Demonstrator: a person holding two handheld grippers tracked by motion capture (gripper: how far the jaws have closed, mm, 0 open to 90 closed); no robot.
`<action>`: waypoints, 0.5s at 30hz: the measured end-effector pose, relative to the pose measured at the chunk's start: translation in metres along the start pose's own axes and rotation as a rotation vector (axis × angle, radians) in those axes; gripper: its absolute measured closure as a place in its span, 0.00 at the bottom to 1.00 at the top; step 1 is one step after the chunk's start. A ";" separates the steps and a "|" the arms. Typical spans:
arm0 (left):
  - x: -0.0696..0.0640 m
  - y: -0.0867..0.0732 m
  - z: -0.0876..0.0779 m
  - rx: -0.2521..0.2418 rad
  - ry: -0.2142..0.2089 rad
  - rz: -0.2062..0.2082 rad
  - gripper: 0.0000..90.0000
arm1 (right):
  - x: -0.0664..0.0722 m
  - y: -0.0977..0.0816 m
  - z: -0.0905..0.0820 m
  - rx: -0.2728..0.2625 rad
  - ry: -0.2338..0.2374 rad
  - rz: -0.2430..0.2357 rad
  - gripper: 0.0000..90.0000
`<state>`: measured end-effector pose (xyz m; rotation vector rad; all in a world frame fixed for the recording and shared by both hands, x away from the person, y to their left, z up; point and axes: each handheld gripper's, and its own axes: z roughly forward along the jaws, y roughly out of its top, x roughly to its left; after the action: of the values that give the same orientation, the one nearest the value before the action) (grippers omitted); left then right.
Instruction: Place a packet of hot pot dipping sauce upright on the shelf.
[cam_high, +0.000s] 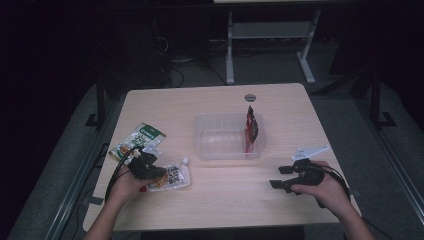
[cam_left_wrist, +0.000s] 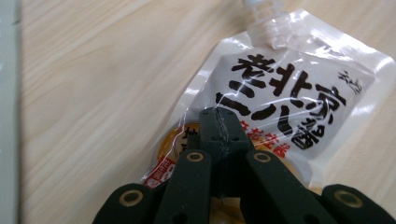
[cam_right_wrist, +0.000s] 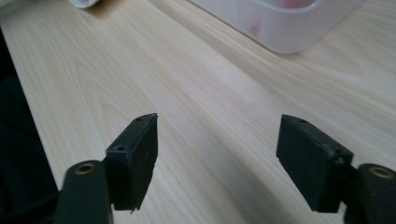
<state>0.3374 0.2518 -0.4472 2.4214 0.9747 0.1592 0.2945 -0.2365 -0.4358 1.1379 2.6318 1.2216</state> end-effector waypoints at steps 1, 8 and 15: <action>-0.003 0.001 0.001 -0.004 -0.004 0.005 1.00 | 0.000 0.000 0.000 0.010 0.001 -0.002 0.34; -0.009 0.003 -0.003 -0.025 -0.004 0.030 1.00 | -0.002 -0.002 0.002 0.038 0.030 0.011 0.42; 0.000 -0.017 -0.035 -0.044 0.044 -0.001 1.00 | -0.006 -0.004 -0.001 0.019 0.021 0.014 0.38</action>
<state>0.3169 0.2772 -0.4254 2.3868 0.9816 0.2319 0.2959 -0.2429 -0.4391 1.1553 2.6609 1.2197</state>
